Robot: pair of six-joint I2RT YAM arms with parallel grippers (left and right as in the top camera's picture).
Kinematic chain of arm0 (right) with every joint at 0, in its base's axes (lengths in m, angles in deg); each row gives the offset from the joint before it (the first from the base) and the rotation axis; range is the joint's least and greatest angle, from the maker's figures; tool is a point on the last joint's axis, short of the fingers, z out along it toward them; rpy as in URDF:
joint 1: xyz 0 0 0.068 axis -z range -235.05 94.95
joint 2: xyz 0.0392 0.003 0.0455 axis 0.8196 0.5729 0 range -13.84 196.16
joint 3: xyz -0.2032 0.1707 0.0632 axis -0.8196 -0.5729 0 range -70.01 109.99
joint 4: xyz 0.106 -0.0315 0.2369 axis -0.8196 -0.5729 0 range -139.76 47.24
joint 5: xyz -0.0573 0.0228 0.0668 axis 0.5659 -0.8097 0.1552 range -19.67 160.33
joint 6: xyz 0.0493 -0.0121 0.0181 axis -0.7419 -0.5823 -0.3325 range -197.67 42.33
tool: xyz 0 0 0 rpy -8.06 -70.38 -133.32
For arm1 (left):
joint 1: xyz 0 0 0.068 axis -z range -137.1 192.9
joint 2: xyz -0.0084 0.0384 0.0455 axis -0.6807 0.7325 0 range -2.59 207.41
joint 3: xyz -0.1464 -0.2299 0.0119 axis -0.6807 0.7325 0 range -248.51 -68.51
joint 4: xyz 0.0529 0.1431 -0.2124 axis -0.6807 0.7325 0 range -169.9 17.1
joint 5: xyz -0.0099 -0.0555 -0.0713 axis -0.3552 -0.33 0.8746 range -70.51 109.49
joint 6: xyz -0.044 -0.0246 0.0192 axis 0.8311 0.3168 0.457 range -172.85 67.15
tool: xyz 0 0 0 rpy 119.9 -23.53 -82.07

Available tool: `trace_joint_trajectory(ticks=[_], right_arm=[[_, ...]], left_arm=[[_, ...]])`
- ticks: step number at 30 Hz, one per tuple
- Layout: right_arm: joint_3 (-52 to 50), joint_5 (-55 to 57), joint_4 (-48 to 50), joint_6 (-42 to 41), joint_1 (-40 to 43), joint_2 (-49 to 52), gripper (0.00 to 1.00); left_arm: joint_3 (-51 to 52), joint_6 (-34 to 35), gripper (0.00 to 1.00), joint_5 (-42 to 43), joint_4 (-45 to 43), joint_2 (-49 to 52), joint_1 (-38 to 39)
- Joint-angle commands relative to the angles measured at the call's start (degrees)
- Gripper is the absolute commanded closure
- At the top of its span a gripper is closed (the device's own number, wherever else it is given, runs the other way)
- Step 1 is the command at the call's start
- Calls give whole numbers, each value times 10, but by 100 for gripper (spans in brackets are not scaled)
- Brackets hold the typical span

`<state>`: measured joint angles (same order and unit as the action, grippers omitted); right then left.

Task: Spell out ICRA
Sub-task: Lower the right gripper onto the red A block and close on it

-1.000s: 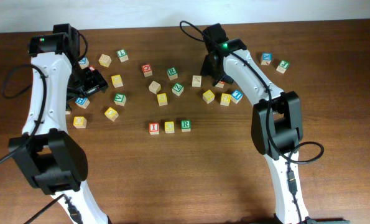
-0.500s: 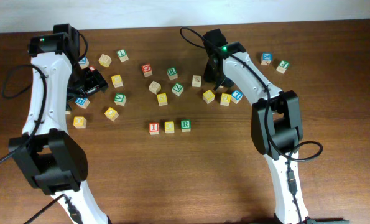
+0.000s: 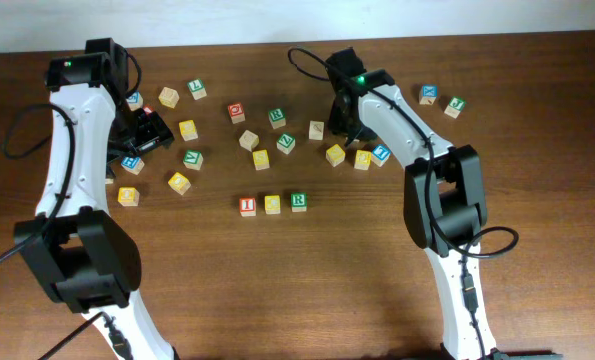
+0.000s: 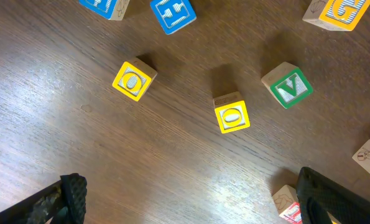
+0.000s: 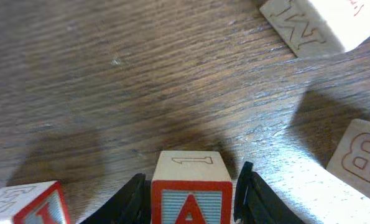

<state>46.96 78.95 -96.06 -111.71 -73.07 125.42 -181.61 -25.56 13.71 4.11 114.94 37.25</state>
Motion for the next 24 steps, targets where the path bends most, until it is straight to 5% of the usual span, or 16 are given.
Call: trace_joint_trajectory(ticks=[1,24], right_arm=[[-11,11,5,19,4,7,64],[43,9,-42,52,4,-58,75]], left_arm=[[-3,1,1,4,0,-4,-3],[-3,1,1,4,0,-4,-3]])
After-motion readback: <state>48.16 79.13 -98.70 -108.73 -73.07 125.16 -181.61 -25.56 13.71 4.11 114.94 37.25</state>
